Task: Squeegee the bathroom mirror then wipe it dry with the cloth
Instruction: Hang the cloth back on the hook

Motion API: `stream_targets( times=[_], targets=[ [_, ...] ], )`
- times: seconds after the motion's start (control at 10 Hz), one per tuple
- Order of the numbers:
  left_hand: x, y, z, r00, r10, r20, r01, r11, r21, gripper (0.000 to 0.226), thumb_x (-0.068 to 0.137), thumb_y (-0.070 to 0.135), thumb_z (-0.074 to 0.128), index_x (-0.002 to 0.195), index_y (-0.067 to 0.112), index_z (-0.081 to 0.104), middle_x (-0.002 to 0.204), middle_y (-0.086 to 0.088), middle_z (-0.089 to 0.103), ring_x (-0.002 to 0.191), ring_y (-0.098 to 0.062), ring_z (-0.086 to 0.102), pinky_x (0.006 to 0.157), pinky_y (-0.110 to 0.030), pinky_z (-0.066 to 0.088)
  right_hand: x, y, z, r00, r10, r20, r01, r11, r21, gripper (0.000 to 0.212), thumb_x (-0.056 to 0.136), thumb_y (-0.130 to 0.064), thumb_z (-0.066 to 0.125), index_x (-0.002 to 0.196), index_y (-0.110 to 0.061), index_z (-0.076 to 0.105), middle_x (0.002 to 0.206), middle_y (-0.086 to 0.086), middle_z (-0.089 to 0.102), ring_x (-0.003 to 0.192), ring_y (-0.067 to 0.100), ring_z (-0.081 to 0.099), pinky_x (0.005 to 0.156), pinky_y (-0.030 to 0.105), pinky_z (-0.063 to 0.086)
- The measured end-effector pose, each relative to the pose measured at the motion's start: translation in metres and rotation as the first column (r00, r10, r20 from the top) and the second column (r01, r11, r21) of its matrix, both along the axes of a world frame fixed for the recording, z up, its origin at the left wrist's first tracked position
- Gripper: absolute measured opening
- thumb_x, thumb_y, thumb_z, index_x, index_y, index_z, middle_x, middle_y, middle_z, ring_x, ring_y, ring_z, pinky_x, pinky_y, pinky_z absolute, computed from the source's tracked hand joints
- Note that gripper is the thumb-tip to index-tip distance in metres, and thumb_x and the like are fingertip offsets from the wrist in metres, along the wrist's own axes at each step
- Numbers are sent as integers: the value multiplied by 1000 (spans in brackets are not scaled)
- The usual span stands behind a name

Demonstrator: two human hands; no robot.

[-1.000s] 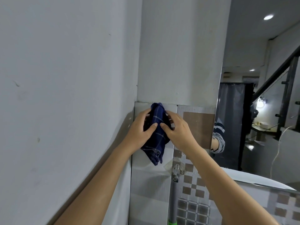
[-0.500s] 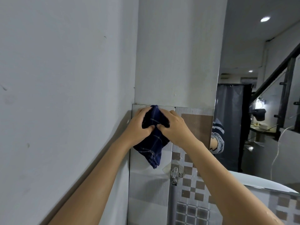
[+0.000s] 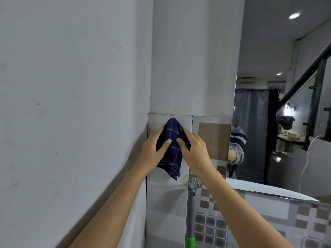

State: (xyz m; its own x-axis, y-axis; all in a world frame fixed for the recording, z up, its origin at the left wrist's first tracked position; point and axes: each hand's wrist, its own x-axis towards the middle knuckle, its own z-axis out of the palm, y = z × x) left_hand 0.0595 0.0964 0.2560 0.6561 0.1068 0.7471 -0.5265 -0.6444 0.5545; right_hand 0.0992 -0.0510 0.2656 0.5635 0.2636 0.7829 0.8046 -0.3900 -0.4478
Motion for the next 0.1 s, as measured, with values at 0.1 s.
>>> stream_targets(
  times=[0.1],
  targets=[
    [-7,-3,0,998,56,-24,-55,997,61,55,94,37,46,143,26,25,137,2,46,122,-11,45,103,-37,41,-9,-7,-5,999,-31,9,32,999,-38,34,96,-29,44,127,-14,47,107,7,55,91,16,49,75,22,43]
  ],
)
